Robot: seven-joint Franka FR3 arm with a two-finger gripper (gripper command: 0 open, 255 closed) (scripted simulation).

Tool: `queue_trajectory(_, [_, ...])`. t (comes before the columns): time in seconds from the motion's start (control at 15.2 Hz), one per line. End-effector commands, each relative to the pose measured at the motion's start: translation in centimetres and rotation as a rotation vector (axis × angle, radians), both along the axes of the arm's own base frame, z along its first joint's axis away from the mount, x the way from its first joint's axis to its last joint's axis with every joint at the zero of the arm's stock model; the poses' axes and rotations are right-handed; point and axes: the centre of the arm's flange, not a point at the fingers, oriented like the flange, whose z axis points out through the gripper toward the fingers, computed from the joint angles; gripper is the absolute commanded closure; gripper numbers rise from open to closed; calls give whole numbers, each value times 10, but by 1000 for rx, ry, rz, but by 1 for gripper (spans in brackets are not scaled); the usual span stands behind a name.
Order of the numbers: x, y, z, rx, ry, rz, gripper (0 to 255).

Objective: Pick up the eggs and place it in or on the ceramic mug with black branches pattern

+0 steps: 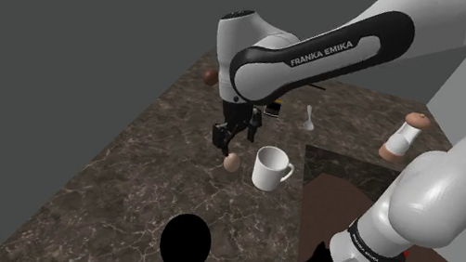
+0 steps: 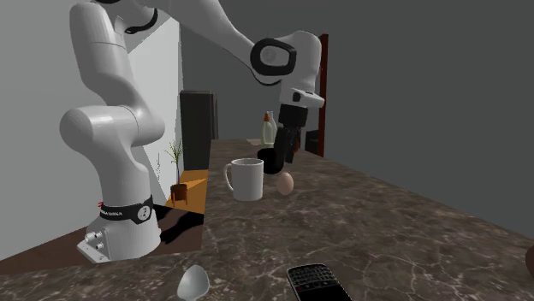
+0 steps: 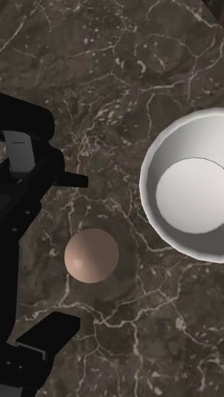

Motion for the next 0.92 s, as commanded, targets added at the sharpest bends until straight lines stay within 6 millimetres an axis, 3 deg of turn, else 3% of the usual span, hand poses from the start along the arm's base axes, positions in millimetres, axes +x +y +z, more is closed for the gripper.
queue_trajectory(0.0, [9,13,-20,8,12,-5,0])
queue_trajectory(0.46, [3,11,-57,8,12,-5,0])
queue_trajectory(0.86, [3,11,-60,8,12,-5,0])
